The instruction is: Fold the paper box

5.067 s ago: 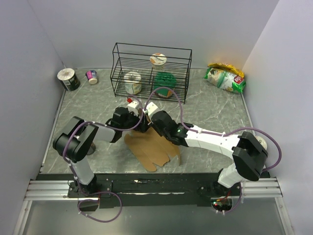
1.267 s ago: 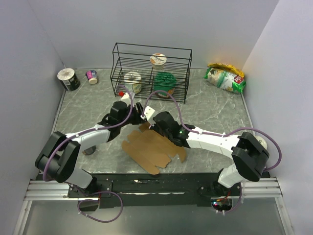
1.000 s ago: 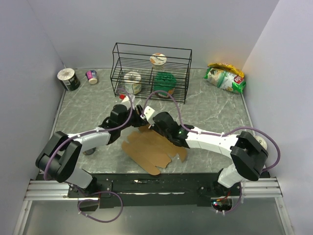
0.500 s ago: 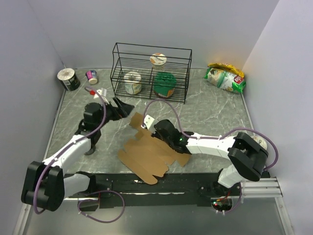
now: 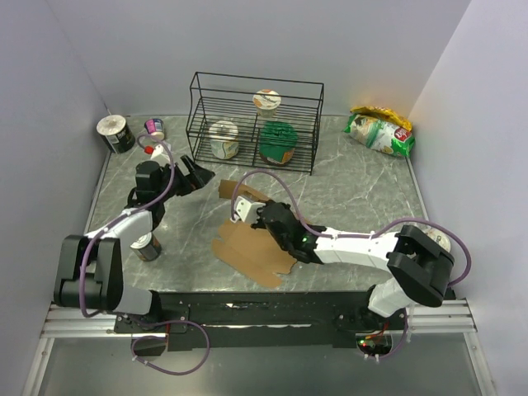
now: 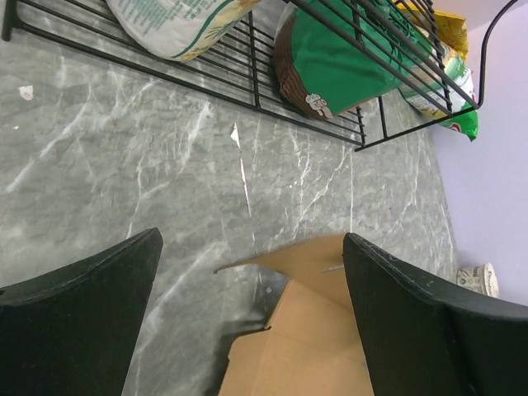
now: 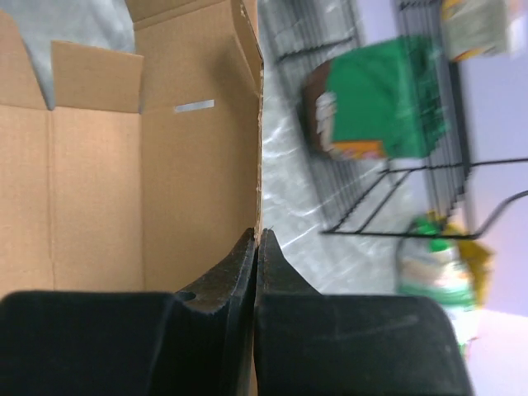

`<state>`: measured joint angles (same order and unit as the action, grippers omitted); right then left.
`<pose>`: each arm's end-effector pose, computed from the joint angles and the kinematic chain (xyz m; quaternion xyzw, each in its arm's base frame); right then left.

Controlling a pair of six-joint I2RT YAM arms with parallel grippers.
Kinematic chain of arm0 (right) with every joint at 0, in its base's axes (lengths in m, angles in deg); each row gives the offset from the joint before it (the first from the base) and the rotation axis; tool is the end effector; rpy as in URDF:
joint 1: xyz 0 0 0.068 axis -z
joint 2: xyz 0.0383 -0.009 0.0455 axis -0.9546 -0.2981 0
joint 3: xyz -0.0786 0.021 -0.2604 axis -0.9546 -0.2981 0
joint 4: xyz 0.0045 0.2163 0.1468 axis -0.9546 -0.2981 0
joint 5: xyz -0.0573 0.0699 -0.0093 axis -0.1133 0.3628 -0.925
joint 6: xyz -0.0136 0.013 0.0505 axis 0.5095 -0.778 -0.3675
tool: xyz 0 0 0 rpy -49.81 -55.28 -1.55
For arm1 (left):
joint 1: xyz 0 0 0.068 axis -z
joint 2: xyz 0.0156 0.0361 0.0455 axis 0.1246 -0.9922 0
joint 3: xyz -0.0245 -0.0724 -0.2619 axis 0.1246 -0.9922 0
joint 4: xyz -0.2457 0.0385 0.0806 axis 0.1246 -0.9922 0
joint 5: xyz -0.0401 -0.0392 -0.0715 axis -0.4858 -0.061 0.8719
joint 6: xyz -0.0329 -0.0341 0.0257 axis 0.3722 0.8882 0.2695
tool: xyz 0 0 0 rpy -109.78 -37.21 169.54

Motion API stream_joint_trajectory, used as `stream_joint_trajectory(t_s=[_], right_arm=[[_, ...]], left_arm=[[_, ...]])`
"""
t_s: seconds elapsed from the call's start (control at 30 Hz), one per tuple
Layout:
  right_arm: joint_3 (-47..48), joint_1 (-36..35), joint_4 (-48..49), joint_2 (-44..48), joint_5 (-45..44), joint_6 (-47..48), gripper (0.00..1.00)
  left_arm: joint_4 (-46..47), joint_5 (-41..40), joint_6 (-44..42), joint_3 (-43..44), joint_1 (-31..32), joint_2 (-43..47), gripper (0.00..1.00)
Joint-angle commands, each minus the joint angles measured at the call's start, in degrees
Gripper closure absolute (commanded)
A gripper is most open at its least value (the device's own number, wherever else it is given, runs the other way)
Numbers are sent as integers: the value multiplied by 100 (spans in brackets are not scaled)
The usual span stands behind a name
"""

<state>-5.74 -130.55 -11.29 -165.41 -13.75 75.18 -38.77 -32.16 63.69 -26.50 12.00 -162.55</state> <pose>0.1831 0.2597 0.2188 -0.5358 0.6301 -0.1298 0.5468 0.2951 -0.0398 0.2224 -0.1058 0.7958 -0.3673 0.4698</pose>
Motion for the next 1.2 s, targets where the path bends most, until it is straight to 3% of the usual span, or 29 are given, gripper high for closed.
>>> stream_joint_trajectory(t_s=[0.0,0.6,0.8,0.9,1.17], right_arm=[[-186,-284,836,115,-350,588,100],[-494,-1233,678,-571,-631,-308,100],[-529,-1251,572,-518,-579,-502,100],[-468,-1242,537,-588,-570,-546,100],[-388,-1242,484,-624,-509,-625,100]], left_arm=[[606,455,166,276,-106,-315,2],[1810,1281,289,136,-168,-1458,1],[3171,2072,807,-224,-159,-2177,9],[4129,2389,1281,-470,-150,-2433,26],[3727,2231,983,-830,157,-2197,34]])
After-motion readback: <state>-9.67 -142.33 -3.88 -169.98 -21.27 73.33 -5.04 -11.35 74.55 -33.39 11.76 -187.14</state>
